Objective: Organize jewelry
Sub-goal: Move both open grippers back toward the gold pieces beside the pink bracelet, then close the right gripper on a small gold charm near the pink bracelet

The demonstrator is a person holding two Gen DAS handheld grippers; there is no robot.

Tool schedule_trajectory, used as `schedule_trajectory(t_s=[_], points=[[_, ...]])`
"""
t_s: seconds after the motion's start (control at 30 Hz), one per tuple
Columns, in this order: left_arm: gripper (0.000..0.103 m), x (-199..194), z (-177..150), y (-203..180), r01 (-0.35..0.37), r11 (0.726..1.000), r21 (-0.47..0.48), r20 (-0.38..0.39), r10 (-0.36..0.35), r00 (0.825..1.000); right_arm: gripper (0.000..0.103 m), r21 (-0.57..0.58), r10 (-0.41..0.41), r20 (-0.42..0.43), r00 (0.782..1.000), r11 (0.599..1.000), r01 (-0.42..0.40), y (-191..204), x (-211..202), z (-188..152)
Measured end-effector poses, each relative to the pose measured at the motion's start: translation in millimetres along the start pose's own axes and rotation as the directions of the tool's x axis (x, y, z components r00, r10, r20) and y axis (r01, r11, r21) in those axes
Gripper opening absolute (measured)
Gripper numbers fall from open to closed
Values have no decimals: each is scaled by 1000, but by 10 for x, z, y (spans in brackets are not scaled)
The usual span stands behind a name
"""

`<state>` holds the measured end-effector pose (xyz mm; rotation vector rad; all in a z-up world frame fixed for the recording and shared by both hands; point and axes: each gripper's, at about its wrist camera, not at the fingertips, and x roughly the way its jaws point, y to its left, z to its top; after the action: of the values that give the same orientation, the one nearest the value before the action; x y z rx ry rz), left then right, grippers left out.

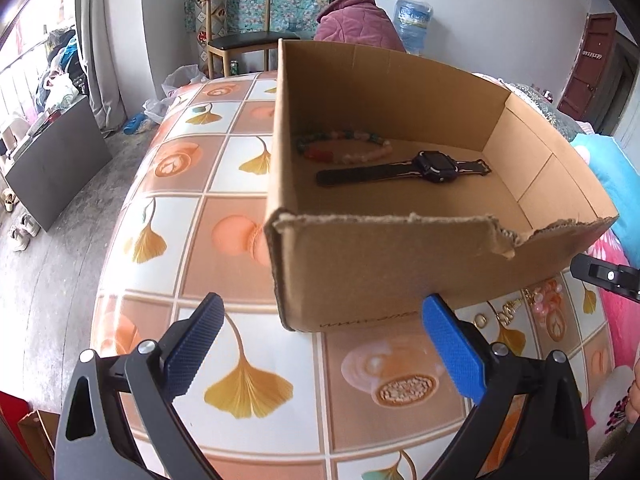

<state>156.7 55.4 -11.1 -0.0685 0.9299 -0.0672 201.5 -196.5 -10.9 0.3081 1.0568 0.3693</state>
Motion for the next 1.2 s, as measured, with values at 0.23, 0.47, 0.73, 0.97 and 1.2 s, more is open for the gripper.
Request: schedule_trajectory(t_s=[0.23,0.47,0.73,0.97,1.2], points=[[98,86,81,17,3,1000,0,9,-3,1000,30,-22,-2,20,1000,1000,2,-18,-20,-98],[97,83,43,-10,18,1000,17,12,-18,1000,31,-44,-57,42,998,997,59,-103,-208,-225],[97,23,-273,-221,73,993,95,-77,-66,995,48,-185,-195,-18,981,964,189,-77,-274,-619],[97,103,-498,-409,36,987,155,-129,-16,991,41,-330,-217,13,976,920,209,143,-171,-841],[98,96,-570,-442,2,987,164,-99,14,995,27,-349,-216,-9,976,916,199,74,-57,-920]])
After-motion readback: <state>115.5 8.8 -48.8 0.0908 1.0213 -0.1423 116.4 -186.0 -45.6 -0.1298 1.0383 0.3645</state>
